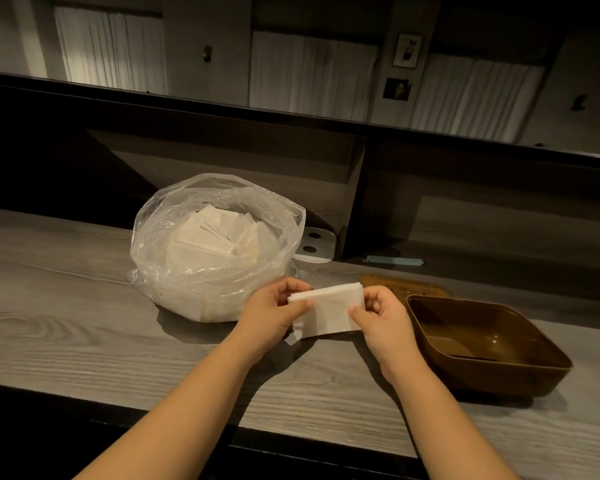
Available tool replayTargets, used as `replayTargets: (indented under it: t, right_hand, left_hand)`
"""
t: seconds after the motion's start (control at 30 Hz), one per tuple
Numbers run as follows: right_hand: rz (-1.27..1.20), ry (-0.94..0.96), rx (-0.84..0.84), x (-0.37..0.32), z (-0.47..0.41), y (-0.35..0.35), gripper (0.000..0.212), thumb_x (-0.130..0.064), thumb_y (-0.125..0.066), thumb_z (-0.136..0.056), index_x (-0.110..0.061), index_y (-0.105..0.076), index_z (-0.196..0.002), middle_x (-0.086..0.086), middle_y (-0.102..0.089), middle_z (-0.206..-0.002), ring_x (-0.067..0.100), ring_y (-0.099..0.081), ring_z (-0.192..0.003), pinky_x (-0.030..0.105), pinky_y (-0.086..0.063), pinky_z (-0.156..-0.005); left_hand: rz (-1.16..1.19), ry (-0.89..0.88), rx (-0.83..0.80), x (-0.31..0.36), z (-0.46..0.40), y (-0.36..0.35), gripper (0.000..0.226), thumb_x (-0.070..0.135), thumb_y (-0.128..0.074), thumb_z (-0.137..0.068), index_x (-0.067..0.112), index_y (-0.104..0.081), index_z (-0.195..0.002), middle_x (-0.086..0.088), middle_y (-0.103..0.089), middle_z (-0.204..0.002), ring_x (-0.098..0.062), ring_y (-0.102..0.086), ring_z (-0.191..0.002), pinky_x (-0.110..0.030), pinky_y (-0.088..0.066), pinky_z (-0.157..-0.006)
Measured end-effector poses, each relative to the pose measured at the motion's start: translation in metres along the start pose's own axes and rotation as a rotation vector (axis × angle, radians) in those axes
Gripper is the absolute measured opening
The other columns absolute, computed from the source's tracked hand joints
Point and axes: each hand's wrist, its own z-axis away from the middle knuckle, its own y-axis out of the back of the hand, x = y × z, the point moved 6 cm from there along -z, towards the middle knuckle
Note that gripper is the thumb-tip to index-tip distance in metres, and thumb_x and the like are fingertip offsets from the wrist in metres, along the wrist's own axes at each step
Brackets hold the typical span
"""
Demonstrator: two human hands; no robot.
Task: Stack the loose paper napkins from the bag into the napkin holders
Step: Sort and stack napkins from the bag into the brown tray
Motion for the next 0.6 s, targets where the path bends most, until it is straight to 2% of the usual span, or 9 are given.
replayTargets:
  t: [0.07, 0.13, 0.2, 0.27, 0.33, 0.4, 0.5, 0.6]
  right_hand:
    - [0.034, -0.022, -0.034, 0.004, 0.0, -0.002, 0.029, -0.002, -0.065, -0.089, -0.028, -0.055, -0.096, -0.005, -0.065, -0.1, 0.01, -0.064, -0.093, 0.02, -0.054, -0.066]
    - [0.073, -0.045, -0.058, 0.006, 0.0, -0.003, 0.03, -0.003, -0.066, -0.088, -0.029, -0.055, -0.097, -0.003, -0.064, -0.1, 0.011, -0.063, -0.093, 0.022, -0.055, -0.069]
    - [0.099, -0.043, -0.046, 0.006, 0.001, -0.003, 0.028, -0.003, -0.065, -0.089, -0.028, -0.055, -0.097, -0.002, -0.065, -0.1, 0.01, -0.062, -0.09, 0.021, -0.053, -0.067]
    - [0.152, -0.002, -0.035, -0.001, 0.004, -0.002, 0.025, -0.005, -0.064, -0.09, -0.028, -0.056, -0.096, -0.002, -0.065, -0.099, 0.009, -0.062, -0.087, 0.019, -0.051, -0.066]
    - [0.225, 0.077, -0.061, -0.015, 0.007, 0.0, 0.025, -0.007, -0.064, -0.09, -0.03, -0.055, -0.097, -0.005, -0.064, -0.098, 0.008, -0.061, -0.088, 0.018, -0.05, -0.066]
    - [0.278, 0.154, -0.138, -0.038, 0.009, 0.003, 0.029, -0.009, -0.064, -0.09, -0.032, -0.053, -0.104, -0.013, -0.059, -0.1, 0.005, -0.059, -0.09, 0.016, -0.049, -0.062]
    - [0.448, 0.244, -0.289, -0.077, 0.008, 0.008, 0.045, -0.013, -0.065, -0.089, -0.04, -0.045, -0.118, -0.023, -0.051, -0.102, -0.001, -0.054, -0.09, 0.012, -0.046, -0.058]
    - [0.479, 0.278, -0.297, -0.104, 0.006, 0.022, 0.055, -0.015, -0.069, -0.088, -0.039, -0.044, -0.131, -0.02, -0.054, -0.106, 0.001, -0.056, -0.094, 0.014, -0.047, -0.064]
  left_hand:
    - [-0.035, -0.033, -0.021, 0.002, 0.002, -0.001, 0.022, 0.008, -0.071, -0.088, 0.026, -0.068, -0.101, 0.002, -0.073, -0.097, -0.011, -0.065, -0.081, -0.018, -0.051, -0.061]
    - [-0.086, -0.038, -0.055, 0.002, 0.003, -0.003, 0.028, 0.006, -0.072, -0.086, 0.026, -0.067, -0.105, 0.004, -0.074, -0.099, -0.01, -0.069, -0.089, -0.02, -0.055, -0.071]
    - [-0.114, -0.043, -0.065, 0.003, 0.004, -0.003, 0.027, 0.006, -0.071, -0.086, 0.026, -0.068, -0.104, 0.005, -0.074, -0.098, -0.009, -0.069, -0.09, -0.021, -0.055, -0.073]
    - [-0.175, -0.068, -0.058, 0.005, 0.007, -0.002, 0.023, 0.007, -0.071, -0.087, 0.025, -0.069, -0.1, 0.006, -0.073, -0.095, -0.009, -0.068, -0.087, -0.021, -0.054, -0.071]
    - [-0.211, -0.09, -0.081, 0.011, 0.011, -0.002, 0.024, 0.006, -0.071, -0.086, 0.024, -0.069, -0.101, 0.005, -0.072, -0.097, -0.014, -0.067, -0.092, -0.026, -0.057, -0.075]
    - [-0.189, -0.08, -0.17, 0.019, 0.014, -0.005, 0.028, 0.005, -0.071, -0.085, 0.023, -0.068, -0.106, 0.001, -0.071, -0.102, -0.019, -0.068, -0.096, -0.029, -0.058, -0.08]
    - [-0.176, -0.048, -0.348, 0.04, 0.019, -0.018, 0.024, 0.013, -0.07, -0.088, 0.023, -0.067, -0.11, 0.001, -0.073, -0.103, -0.018, -0.07, -0.097, -0.032, -0.056, -0.085]
    - [-0.185, -0.096, -0.373, 0.064, 0.021, -0.032, 0.023, 0.016, -0.068, -0.091, 0.022, -0.067, -0.113, 0.004, -0.074, -0.103, -0.014, -0.07, -0.097, -0.034, -0.056, -0.084]
